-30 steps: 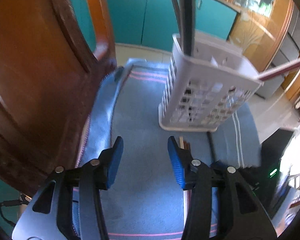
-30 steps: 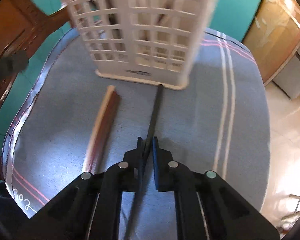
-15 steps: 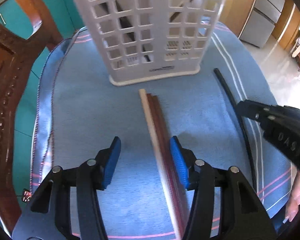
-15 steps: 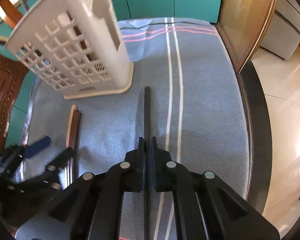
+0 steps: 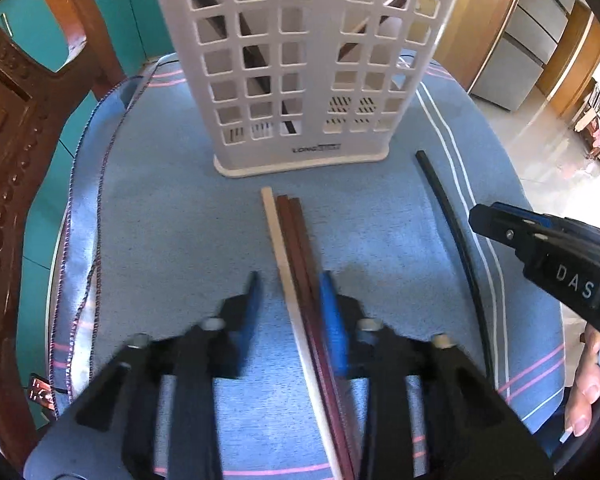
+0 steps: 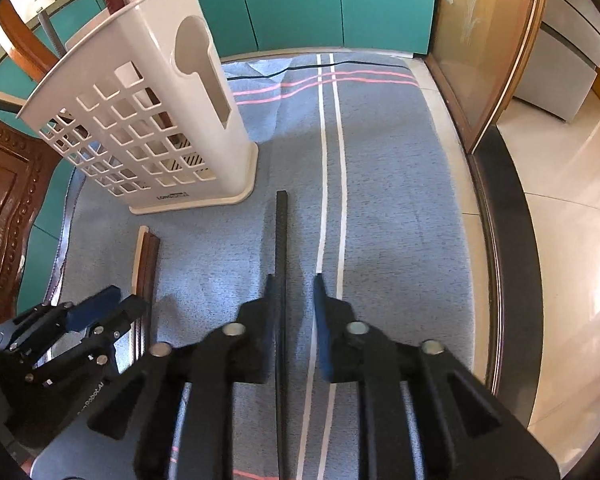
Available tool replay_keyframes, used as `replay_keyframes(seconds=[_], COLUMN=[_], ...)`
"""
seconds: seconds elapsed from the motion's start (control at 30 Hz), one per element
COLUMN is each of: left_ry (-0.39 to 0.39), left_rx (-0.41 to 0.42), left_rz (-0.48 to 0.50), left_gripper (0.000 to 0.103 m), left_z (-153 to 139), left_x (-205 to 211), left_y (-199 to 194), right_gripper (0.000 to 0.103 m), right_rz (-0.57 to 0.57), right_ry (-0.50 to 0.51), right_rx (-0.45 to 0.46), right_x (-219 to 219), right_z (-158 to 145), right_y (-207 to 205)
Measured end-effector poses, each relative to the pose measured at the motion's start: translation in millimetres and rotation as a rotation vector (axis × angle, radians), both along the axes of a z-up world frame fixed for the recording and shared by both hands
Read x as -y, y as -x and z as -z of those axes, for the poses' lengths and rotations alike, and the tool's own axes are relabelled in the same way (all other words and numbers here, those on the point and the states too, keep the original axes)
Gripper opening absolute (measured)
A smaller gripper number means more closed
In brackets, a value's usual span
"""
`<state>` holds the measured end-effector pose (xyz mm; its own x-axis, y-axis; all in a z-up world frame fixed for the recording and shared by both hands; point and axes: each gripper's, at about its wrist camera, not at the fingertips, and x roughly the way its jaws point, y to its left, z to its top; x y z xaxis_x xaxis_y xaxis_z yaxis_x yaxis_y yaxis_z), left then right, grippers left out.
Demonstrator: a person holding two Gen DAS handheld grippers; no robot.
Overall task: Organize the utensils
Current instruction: 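Grasp a black chopstick with the right tool while the left grasps a pale wooden one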
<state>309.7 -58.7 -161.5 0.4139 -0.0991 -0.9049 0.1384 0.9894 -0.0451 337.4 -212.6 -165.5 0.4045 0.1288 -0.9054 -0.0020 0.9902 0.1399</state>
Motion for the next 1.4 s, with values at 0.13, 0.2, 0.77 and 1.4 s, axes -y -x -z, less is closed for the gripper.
replay_keyframes(seconds=[0.13,0.2,0.77,1.4], left_ry=[-0.020,-0.036,0.146,-0.018], left_rx=[-0.026,-0.023,0.085,-0.029], left_rz=[-0.001,0.006,-0.017,-0.078], left_gripper=[0.047,0.048,0.007,0.029], left_z=[10,11,-32,8], left_x=[2,4,-9,-24], left_y=[-1,1,15,8], right_gripper=[0.030,0.033,0.033,0.033], right_rz=[-0.004,-0.011,-0.017,-0.062], right_ry=[0.001,0.005,0.028,0.094], right_rx=[-0.004,-0.005,-0.014,-0.046], right_x=[-3,-6,-8,-23], right_z=[1,2,7,23], right_y=[-2,-1,-2,-4])
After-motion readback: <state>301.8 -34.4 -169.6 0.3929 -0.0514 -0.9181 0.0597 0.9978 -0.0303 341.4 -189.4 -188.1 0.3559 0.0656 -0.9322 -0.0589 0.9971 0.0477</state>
